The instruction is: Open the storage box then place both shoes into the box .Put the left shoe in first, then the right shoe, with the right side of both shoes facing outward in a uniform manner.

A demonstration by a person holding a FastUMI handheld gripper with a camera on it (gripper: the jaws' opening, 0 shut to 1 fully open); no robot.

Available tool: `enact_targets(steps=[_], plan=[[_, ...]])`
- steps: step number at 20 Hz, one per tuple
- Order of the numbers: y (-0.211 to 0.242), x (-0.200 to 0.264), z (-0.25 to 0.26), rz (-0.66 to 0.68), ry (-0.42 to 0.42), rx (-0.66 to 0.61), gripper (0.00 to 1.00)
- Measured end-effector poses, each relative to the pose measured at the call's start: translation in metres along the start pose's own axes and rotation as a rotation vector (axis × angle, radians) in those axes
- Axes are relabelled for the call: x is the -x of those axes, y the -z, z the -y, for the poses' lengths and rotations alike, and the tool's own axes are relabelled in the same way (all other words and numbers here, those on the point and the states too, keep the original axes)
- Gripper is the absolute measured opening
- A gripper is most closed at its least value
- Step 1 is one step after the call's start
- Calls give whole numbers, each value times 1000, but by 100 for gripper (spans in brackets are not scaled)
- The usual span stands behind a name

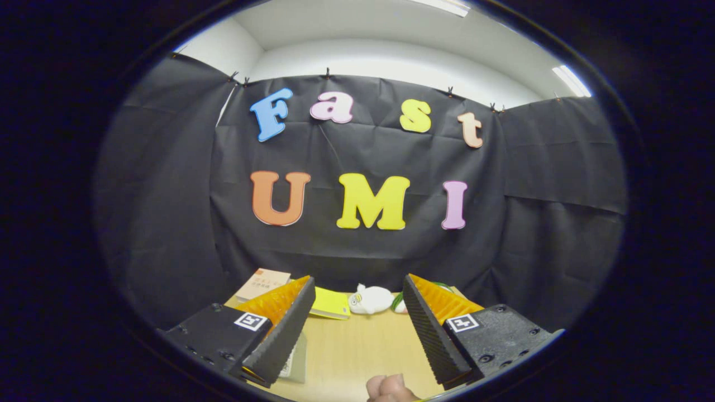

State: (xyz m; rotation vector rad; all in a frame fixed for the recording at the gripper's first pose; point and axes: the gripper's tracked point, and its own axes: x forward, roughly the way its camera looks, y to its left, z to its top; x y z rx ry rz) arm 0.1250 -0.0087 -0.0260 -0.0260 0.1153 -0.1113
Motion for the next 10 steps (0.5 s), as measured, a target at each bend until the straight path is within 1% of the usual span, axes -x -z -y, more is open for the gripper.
enact_targets(steps=[5, 10], plan=[[-34, 2, -11, 52, -35, -15, 100], [-47, 2, -16, 73, -48, -29, 100]])
